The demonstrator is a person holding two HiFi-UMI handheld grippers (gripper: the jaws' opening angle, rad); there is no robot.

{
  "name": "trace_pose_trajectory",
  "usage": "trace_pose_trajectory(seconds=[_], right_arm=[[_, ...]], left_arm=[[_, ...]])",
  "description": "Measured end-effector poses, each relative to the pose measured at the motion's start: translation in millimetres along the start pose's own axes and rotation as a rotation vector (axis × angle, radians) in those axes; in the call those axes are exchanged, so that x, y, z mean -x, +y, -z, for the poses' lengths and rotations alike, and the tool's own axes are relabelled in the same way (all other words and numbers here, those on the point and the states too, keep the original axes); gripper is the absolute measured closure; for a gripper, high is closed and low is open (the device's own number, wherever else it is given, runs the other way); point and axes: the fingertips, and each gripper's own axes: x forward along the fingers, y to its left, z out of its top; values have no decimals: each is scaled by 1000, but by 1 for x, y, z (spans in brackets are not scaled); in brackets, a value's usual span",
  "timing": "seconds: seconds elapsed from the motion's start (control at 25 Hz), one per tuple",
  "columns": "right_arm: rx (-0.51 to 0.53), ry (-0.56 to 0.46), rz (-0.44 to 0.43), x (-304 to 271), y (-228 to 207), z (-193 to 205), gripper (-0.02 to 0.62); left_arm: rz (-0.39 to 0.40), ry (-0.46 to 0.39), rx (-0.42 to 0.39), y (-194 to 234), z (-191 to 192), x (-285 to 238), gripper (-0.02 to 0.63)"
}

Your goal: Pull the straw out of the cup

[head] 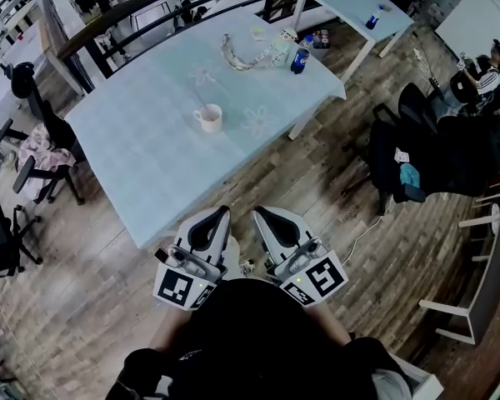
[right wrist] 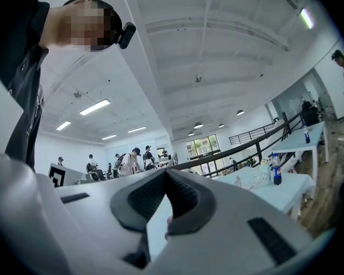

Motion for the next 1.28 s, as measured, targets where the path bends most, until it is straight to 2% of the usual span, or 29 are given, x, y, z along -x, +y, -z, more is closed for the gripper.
trace_pose_trajectory(seconds=[0.2,0.64,0.92,1.28], right_arm=[[4,18,-24,-42,-28,-4,588],[35,27,-30,-123,-80,-22,588],[54,27,-79,-161,-86,-23,588],[70,37,-162,-194,-105,-25,588]], left_arm=[[-38,-3,10,43,0,-33,592],[-69,-27,8,121,-9,-90,592],[-91,-49,-23,148,-17,-104,592],[-195,-29,-25,175,-5,-111,592]])
